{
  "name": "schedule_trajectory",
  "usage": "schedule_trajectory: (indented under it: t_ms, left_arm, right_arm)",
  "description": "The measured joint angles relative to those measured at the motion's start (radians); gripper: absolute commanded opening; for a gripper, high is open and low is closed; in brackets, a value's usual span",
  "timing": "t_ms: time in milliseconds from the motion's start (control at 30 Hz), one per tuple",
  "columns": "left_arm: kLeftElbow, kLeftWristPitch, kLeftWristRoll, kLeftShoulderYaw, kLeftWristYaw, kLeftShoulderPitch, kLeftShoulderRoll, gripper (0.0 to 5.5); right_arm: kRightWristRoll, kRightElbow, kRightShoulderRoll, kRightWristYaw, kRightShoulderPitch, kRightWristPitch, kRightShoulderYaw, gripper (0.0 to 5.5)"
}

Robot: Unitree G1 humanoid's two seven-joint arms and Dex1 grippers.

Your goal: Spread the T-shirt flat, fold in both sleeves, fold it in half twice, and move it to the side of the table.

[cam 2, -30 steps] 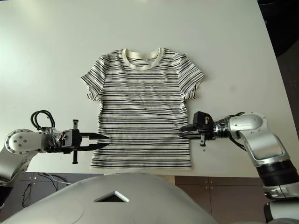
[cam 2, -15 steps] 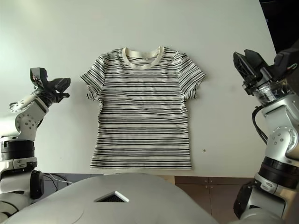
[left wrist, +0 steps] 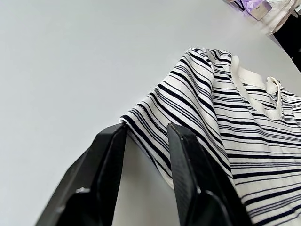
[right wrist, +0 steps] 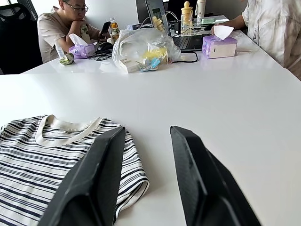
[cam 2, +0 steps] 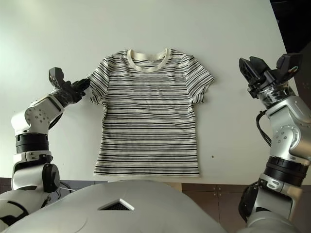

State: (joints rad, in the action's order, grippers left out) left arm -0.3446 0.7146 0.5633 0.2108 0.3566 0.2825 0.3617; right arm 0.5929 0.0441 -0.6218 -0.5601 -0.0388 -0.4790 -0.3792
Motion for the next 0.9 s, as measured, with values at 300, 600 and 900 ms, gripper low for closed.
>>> schedule_trajectory:
  t_ms: [300,600,900]
  left_arm:
    - [-0.098,0.005,-0.001,0.028,0.018,0.061,-0.030,0.28]
    - [0.006,0.010,-0.021,0.017,0.028,0.064,-0.045,0.12]
    - [0.236,0.050,-0.072,-0.123,0.005,0.062,-0.089,0.12]
  right_arm:
    - [-0.012,0.001,0.031,0.004,-0.008,0.001,0.009,1.75]
    - [-0.022,0.014,0.056,0.020,-0.006,0.004,0.009,1.75]
    - [-0.041,0.053,0.098,0.040,0.023,0.017,0.012,1.75]
